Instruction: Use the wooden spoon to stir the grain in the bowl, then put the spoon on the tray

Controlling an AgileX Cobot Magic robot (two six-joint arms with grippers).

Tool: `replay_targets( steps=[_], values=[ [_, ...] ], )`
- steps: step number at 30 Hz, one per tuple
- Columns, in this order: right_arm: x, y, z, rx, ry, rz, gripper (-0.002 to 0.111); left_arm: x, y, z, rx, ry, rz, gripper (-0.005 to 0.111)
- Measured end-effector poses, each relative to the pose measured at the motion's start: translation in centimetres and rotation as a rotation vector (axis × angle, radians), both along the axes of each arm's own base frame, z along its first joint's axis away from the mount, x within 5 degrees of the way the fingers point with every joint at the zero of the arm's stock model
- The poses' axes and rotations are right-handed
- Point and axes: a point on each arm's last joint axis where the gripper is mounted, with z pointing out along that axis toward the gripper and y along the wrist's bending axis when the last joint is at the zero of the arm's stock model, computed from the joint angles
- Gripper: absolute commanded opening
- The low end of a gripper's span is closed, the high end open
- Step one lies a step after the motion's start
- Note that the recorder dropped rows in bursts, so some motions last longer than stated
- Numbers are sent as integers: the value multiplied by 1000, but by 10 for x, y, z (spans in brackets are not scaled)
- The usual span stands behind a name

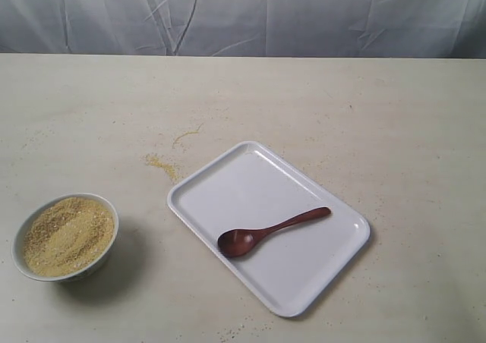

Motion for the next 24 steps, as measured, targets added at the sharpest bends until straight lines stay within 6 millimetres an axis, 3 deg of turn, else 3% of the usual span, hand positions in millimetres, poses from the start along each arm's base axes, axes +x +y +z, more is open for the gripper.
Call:
replay_targets(
  steps=[7,14,24],
  values=[
    [0,0,0,0,0,0,0,-40,3,3,7,-145,8,0],
    [0,0,0,-2,0,0,0,-71,25,2,203,-282,142,0],
    [0,0,0,0,0,0,0,-95,41,2,356,-368,258,0]
  ],
)
